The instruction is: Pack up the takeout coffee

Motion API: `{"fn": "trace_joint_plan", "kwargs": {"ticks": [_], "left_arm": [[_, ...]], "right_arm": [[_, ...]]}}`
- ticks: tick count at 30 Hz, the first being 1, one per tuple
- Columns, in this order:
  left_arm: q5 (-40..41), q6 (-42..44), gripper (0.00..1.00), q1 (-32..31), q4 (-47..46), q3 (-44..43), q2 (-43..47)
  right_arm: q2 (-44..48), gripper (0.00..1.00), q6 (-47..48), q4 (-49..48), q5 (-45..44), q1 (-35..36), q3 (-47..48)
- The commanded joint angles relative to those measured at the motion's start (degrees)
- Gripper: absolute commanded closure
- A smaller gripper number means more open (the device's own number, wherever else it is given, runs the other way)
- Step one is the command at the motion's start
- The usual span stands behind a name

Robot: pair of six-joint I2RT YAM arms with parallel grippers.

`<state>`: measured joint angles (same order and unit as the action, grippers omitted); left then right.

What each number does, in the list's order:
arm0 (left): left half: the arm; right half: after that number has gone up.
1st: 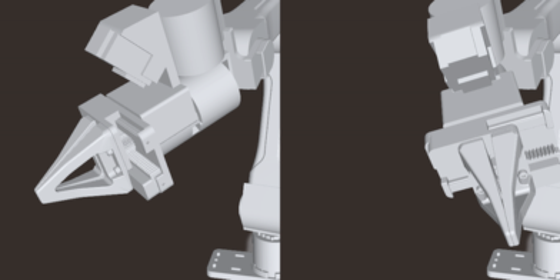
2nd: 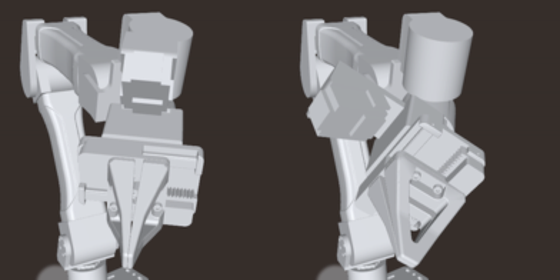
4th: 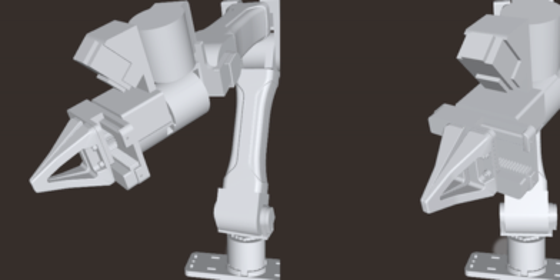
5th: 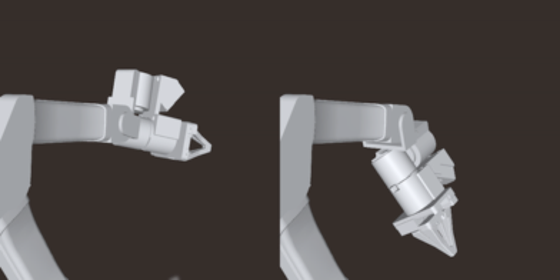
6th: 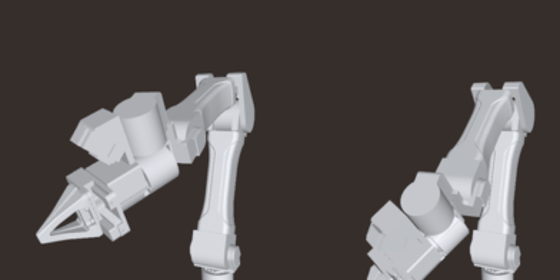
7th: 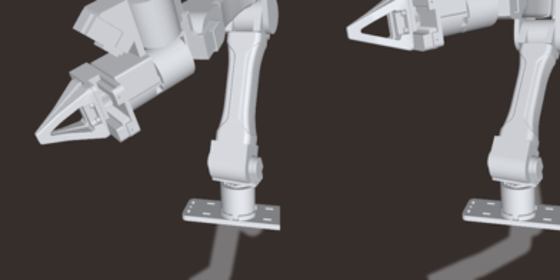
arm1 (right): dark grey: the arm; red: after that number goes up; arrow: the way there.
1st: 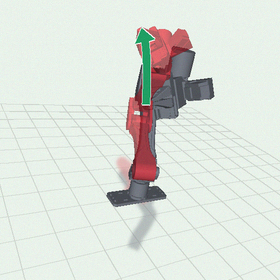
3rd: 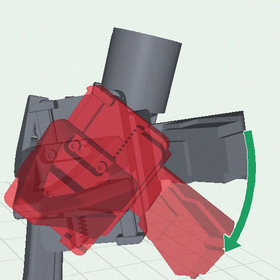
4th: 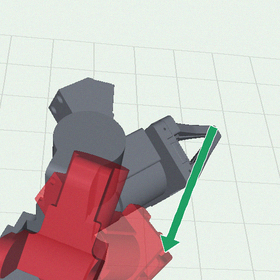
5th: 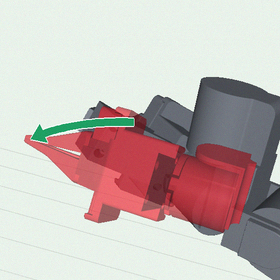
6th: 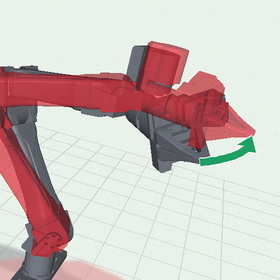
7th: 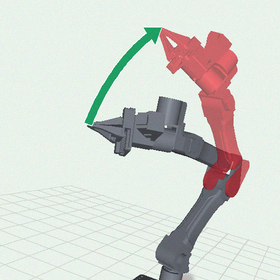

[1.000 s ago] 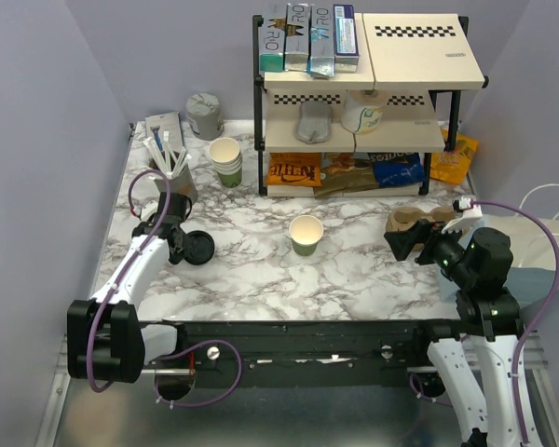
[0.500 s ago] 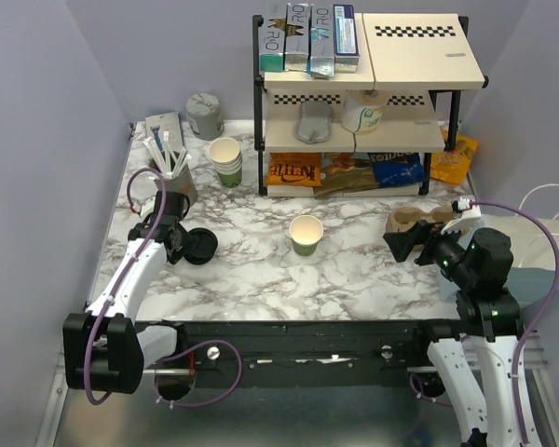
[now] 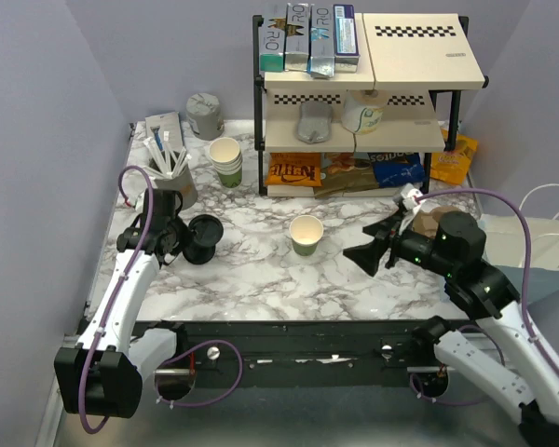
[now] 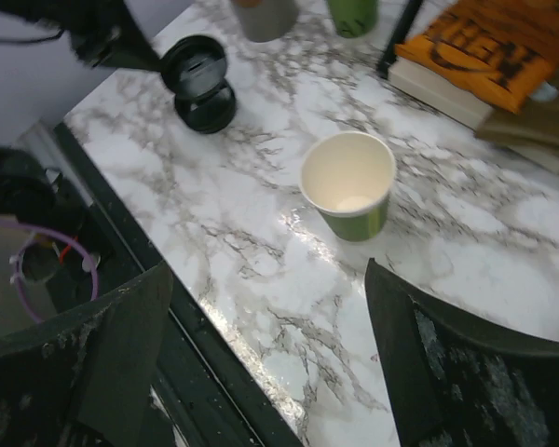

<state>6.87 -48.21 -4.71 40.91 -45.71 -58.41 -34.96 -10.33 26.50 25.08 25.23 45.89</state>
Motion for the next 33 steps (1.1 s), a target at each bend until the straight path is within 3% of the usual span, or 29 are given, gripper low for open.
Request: {"fn": "trace_joint_plan", "kwargs": {"ticks": [1,3,6,9,13,22,28,33], "left_arm": [[-13.2,0.4,1.00,0.2,2.9,-5.6,2.3],[-17.8,0.8,1.00,0.2,6.2,-8.0,1.2],[-27.1,0.6,1.00,0.1,10.8,-10.6,-1.0],[-34.9,-1.0,1.00,0.1,15.8,-11.9,-2.4],[-37.0,-1.8,1.00,0.1,21.1,-14.2,-2.6],[-38.6,-1.1,1.00,0.0,28.6,-17.0,-3.5],[-40.0,-0.6,1.00,-0.1,27.5,-15.4,-4.2],[-38.1,0.3,1.00,0.0,29.2,-16.6,-4.8]], "right_arm": [[-6.0,0.10,18.3,-9.5,-9.1,17.8,4.4],[-10.0,0.10,27.3,-12.4,-12.8,28.2,4.7],[-14.9,0.09,40.4,-16.7,-15.4,36.3,7.0],[-20.9,0.09,49.8,-19.4,-18.9,40.8,8.3],[-26.6,0.10,63.5,-25.4,-20.2,43.7,7.5],[-39.1,0.12,71.9,-26.1,-15.9,44.3,11.6],[-43.9,0.21,72.6,-32.6,-16.8,44.3,12.1],[-46.1,0.26,74.0,-30.5,-16.0,44.2,13.6]]}}
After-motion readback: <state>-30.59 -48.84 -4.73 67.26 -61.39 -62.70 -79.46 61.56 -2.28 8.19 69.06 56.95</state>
